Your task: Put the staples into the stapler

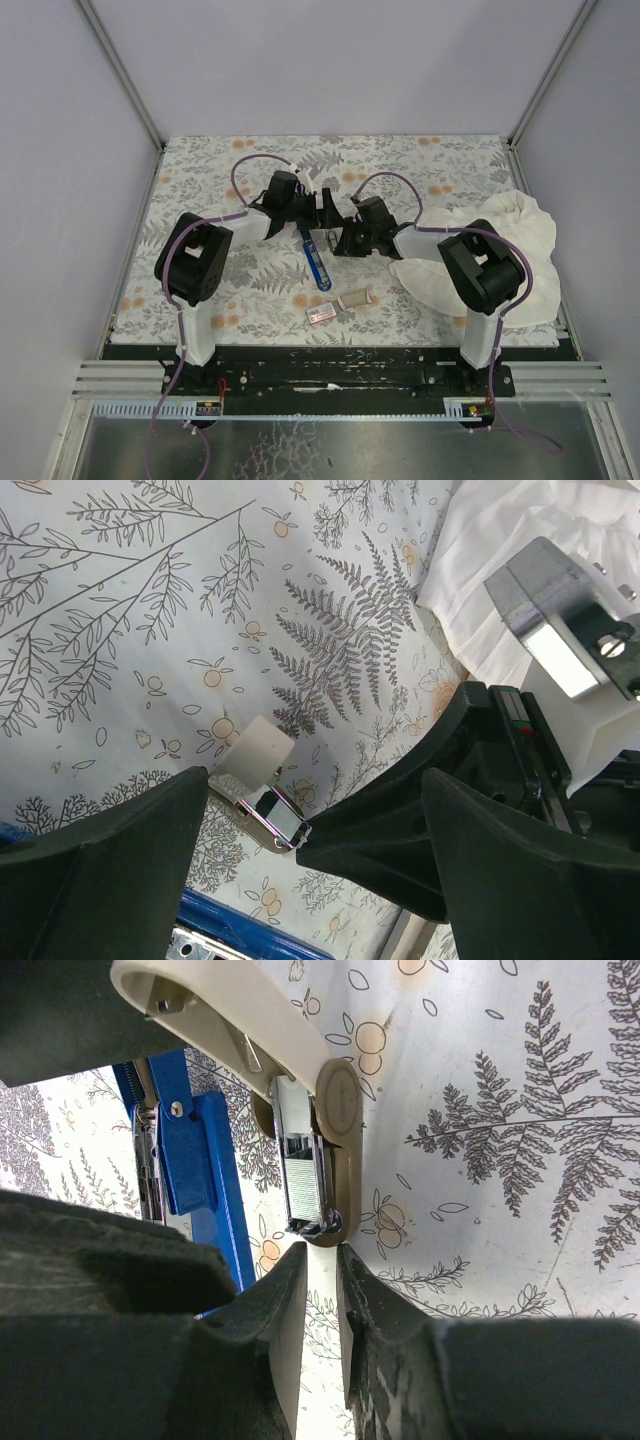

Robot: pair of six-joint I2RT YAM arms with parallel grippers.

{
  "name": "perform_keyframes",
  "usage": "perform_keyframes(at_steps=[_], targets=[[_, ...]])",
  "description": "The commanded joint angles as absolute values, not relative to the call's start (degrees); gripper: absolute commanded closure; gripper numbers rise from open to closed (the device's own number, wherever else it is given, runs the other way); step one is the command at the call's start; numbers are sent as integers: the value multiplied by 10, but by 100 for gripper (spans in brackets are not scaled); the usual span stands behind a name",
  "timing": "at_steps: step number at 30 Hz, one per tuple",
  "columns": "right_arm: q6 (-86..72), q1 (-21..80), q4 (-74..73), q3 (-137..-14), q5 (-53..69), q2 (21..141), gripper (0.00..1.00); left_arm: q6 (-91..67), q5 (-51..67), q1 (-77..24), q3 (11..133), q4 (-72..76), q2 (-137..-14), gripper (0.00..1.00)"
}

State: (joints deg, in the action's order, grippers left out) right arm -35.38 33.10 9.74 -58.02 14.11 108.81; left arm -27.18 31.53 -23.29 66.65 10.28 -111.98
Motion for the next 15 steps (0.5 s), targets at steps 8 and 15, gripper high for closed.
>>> perform_keyframes(at_steps=[8, 15], targets=[[-339, 332, 72, -593, 118, 1107, 77, -234, 246, -241, 694, 155, -1105, 14], [-338, 332, 68, -595, 115, 1109, 77, -246, 298, -241, 678, 213, -1108, 14]])
